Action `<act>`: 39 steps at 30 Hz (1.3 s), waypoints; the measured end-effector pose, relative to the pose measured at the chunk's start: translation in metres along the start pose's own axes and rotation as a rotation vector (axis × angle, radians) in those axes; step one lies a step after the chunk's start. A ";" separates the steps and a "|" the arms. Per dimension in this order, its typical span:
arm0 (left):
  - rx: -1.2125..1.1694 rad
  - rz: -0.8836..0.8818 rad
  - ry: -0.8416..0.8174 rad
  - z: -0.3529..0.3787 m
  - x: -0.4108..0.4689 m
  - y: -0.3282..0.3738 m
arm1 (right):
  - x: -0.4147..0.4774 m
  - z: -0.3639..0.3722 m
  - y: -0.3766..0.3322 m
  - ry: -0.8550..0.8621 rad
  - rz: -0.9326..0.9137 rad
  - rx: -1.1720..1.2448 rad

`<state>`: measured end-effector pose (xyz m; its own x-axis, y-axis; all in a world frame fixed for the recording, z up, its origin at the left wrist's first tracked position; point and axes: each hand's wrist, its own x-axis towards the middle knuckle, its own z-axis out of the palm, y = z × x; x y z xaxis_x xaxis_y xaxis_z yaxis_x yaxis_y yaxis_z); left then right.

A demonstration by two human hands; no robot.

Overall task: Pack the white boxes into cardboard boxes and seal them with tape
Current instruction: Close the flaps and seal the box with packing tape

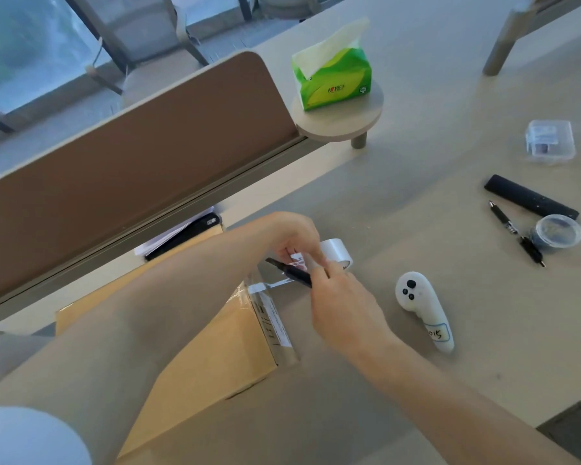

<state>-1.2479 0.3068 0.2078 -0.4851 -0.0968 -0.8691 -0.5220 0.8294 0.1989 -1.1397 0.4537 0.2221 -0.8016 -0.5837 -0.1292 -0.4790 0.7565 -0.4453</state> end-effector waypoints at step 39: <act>-0.336 0.278 0.268 -0.052 -0.097 -0.034 | 0.078 0.001 0.054 0.282 0.160 0.621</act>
<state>-1.2197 0.2587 0.3087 -0.7775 -0.0717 -0.6247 -0.5228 0.6257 0.5789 -1.2280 0.4481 0.1875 -0.9478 -0.3167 -0.0383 -0.1214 0.4690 -0.8748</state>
